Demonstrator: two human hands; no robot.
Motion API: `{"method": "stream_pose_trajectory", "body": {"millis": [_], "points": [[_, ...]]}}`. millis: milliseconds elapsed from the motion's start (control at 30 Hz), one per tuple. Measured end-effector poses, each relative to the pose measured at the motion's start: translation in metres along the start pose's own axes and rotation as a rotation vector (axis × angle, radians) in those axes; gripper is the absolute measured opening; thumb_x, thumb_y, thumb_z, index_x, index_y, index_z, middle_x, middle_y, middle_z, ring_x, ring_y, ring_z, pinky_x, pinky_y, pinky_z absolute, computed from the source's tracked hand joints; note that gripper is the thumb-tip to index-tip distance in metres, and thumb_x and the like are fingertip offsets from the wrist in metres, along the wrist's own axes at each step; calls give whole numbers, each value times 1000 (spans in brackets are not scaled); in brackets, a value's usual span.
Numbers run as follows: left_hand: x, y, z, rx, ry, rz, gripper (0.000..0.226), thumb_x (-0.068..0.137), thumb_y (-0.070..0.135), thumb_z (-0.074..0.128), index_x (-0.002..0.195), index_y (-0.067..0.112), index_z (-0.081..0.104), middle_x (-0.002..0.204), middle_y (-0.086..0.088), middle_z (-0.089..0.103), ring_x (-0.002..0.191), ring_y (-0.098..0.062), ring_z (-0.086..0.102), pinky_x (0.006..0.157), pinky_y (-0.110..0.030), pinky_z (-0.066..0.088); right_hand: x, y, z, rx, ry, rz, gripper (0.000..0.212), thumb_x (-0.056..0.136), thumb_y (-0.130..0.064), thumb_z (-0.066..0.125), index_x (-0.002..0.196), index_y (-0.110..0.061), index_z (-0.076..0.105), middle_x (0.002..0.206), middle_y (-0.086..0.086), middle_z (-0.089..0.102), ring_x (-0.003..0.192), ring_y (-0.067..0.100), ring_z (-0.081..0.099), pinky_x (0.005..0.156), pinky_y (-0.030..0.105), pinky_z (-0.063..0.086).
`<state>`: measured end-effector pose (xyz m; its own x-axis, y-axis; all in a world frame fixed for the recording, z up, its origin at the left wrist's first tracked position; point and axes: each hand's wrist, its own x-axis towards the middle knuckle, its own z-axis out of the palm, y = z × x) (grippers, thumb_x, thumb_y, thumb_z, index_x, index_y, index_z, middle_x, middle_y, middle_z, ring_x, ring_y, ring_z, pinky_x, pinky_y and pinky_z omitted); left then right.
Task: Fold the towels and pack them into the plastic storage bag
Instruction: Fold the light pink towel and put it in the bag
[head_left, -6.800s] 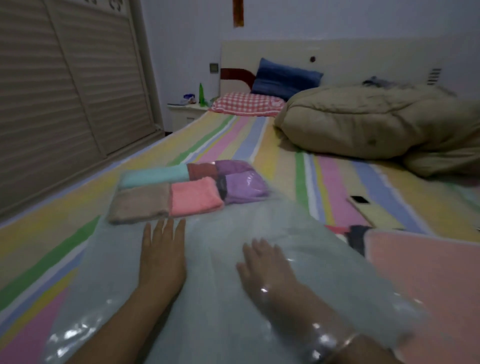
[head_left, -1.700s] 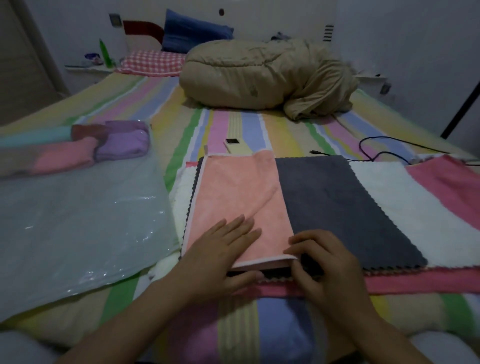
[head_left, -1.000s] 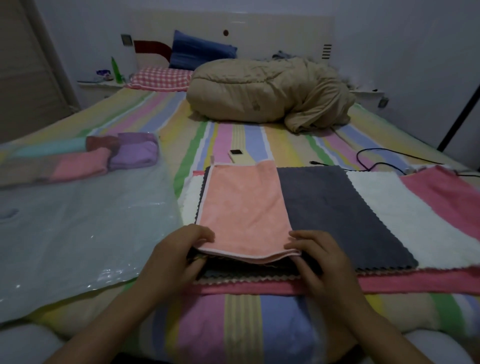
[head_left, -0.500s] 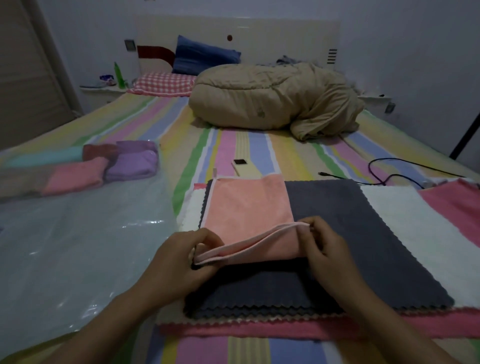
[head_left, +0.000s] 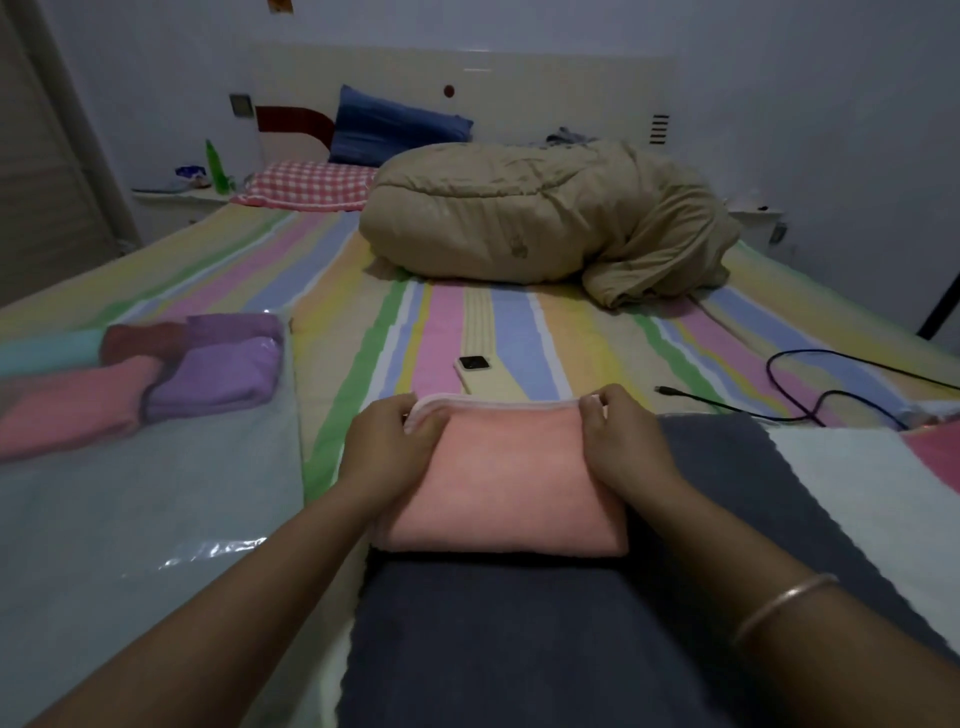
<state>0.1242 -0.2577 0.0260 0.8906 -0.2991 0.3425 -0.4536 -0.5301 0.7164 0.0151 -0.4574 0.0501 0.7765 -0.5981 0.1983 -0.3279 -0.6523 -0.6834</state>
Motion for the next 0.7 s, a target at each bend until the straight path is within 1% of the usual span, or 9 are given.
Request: {"method": "stream_pose_trajectory", "body": {"millis": [133,200,267,333,400,500,567,633,700], "points": [[10,-12,15,162,15,-21,30,89,40,58,69,17,58,71,-3,62,74,-28,57,61,-33,36,7,5,14,-18,57,97,33,101,-39,36,105,-10,52,107,14,64,92,29,56,72,34,38],[8,-14,18,218,40,-12,30,90,41,55,72,17,58,76,-6,64,78,-31,59,61,-33,36,-3,5,13,-111,83,157,42,99,-49,30,106,-12,49,107,13,63,96,33,57,74,37,38],[4,-12,20,267,71,-19,29,91,42,53,76,17,56,81,-7,64,81,-33,59,60,-32,34,-15,5,9,-253,24,187,53,97,-57,26,112,-12,51,114,12,61,104,35,57,81,40,41],[-2,-7,19,318,109,-27,24,90,40,54,91,17,57,90,-9,66,86,-34,59,62,-33,36,-26,3,4,-337,-92,233,61,94,-61,27,119,-11,51,121,11,60,111,33,56,85,38,41],[-9,2,14,369,164,-8,27,89,32,57,111,17,55,104,-9,64,94,-35,60,68,-38,42,-33,1,1,-337,-196,266,61,91,-61,36,122,-12,53,124,9,59,112,31,56,81,35,41],[-22,16,6,389,191,179,34,83,17,57,117,13,57,115,-10,60,104,-34,56,81,-42,46,-40,-5,-6,-97,-238,281,49,91,-49,51,118,-9,57,117,10,63,102,29,60,81,33,48],[-34,29,3,377,129,340,36,82,22,50,115,11,61,120,-10,63,107,-33,59,90,-41,47,-47,-10,-15,226,-276,343,39,93,-37,57,116,-6,58,106,9,65,89,25,63,67,27,53],[-52,49,1,313,-11,423,40,87,27,46,120,12,62,128,-9,61,116,-29,57,100,-40,43,-55,-14,-33,378,-328,388,31,93,-31,59,112,-7,59,92,6,64,77,19,62,45,18,48],[-71,71,3,283,-210,424,40,94,27,46,131,14,55,142,-6,50,129,-24,46,109,-38,32,-58,-6,-52,341,-348,404,31,91,-32,62,111,-7,60,94,9,66,80,22,64,51,23,52]]}}
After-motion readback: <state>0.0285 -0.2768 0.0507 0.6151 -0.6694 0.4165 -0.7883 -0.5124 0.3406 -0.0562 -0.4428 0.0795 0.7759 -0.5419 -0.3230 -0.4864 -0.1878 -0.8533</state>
